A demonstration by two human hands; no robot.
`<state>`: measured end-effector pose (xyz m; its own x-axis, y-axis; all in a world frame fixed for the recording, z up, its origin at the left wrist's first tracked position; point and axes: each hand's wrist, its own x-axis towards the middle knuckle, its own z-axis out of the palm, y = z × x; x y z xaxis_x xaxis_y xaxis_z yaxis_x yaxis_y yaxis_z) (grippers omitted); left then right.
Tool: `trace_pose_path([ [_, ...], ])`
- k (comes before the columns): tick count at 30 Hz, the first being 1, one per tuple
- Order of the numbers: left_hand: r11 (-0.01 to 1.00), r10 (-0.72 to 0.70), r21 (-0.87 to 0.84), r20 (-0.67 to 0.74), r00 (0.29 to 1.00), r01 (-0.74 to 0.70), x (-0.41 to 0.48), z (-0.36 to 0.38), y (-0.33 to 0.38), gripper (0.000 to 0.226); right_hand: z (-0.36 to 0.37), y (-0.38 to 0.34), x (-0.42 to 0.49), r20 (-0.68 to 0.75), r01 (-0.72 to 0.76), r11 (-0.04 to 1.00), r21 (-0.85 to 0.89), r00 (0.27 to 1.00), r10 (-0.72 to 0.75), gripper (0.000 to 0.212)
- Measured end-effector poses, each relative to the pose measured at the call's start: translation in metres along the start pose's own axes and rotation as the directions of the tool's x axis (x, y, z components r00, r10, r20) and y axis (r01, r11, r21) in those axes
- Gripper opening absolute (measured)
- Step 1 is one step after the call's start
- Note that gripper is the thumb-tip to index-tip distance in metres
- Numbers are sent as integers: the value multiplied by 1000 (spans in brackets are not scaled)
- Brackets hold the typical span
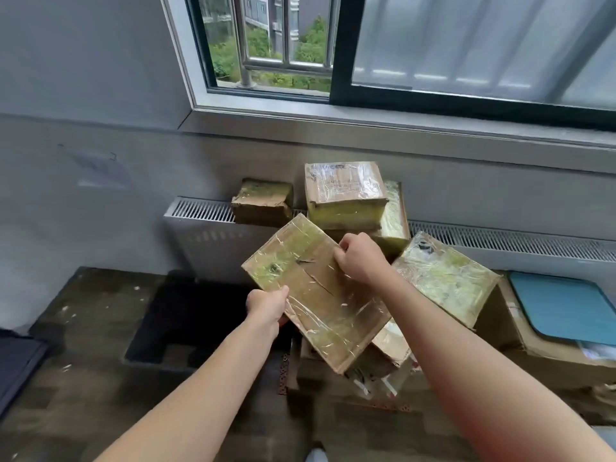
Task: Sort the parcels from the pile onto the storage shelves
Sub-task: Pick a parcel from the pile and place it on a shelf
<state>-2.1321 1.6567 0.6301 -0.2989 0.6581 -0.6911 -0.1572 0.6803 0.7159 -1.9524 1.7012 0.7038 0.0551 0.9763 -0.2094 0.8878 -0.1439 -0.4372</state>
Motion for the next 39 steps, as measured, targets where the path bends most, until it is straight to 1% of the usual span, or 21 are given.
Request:
trace_pose_path([
  [2, 1000, 11, -17, -22, 1000, -12, 7, -22, 4, 25, -3, -17, -7, 3, 33, 994, 104, 999, -33, 33],
  [5, 997, 51, -51, -53, 997, -53, 7, -60, 13, 12, -8, -40, -17, 42, 80, 969, 235, 995, -92, 33],
  [7, 995, 55, -74, -72, 996, -61, 5, -88, 19, 13, -5, -53, -25, 101, 84, 939, 334, 987, -125, 27],
  [9, 994, 47, -94, -78, 996, -54, 0, -116, 22, 15, 4, -66, -32, 156, 96, 922, 375, 974, -165, 23],
  [10, 993, 40, -111, -78, 996, -48, -3, -129, 22, 16, 9, -75, -37, 177, 101, 917, 387, 968, -181, 30],
  [11, 990, 33, -132, -67, 997, -42, -6, -141, 21, 17, 13, -83, -42, 205, 79, 910, 406, 963, -175, 44],
  [13, 979, 31, -200, -23, 999, -35, -11, -163, 19, 19, 19, -99, -51, 299, -32, 895, 446, 947, -115, 74],
  [14, 971, 43, -233, -14, 999, -45, -14, -173, 17, 18, 22, -106, -54, 361, -85, 887, 455, 928, -96, 79],
  [16, 967, 115, -222, -65, 991, -126, -18, -189, 12, 12, 28, -118, -60, 443, -149, 863, 482, 891, -94, 77],
  [17, 967, 160, -182, -114, 981, -179, -20, -195, 11, 14, 32, -124, -63, 438, -141, 856, 498, 892, -108, 74],
  [19, 959, 241, -110, -160, 957, -260, -26, -202, 12, 34, 40, -139, -69, 357, -71, 860, 505, 925, -133, 74],
  [21, 946, 317, -40, -113, 942, -323, -36, -205, 17, 51, 46, -156, -73, 268, -17, 866, 500, 954, -136, 83],
  [23, 930, 366, 17, -58, 929, -366, -46, -204, 27, 56, 47, -170, -74, 209, 16, 856, 516, 967, -144, 87],
  [25, 922, 387, -4, -12, 922, -387, -56, -202, 40, 58, 46, -181, -75, 157, 59, 830, 554, 972, -173, 82],
  [28, 907, 416, -96, 64, 907, -410, -73, -194, 57, 78, 43, -189, -72, 76, 142, 815, 562, 972, -222, 75],
  [29, 899, 435, -92, 73, 898, -428, -77, -191, 61, 77, 40, -190, -72, 52, 176, 819, 546, 969, -243, 72],
  [32, 898, 440, -17, -19, 898, -441, -80, -184, 68, 46, 36, -192, -72, 1, 259, 831, 493, 955, -298, 58],
  [35, 902, 404, -122, -108, 909, -415, -77, -180, 68, 37, 30, -187, -67, -42, 315, 821, 476, 941, -336, 40],
  [36, 904, 370, -175, -131, 920, -389, -74, -181, 66, 36, 28, -185, -65, -35, 313, 790, 526, 937, -348, 36],
  [38, 902, 300, -277, -149, 942, -331, -66, -183, 63, 36, 24, -182, -62, 26, 247, 702, 668, 935, -354, 35],
  [39, 894, 274, -327, -143, 951, -307, -66, -184, 63, 34, 23, -180, -61, 40, 235, 678, 696, 931, -364, 32],
])
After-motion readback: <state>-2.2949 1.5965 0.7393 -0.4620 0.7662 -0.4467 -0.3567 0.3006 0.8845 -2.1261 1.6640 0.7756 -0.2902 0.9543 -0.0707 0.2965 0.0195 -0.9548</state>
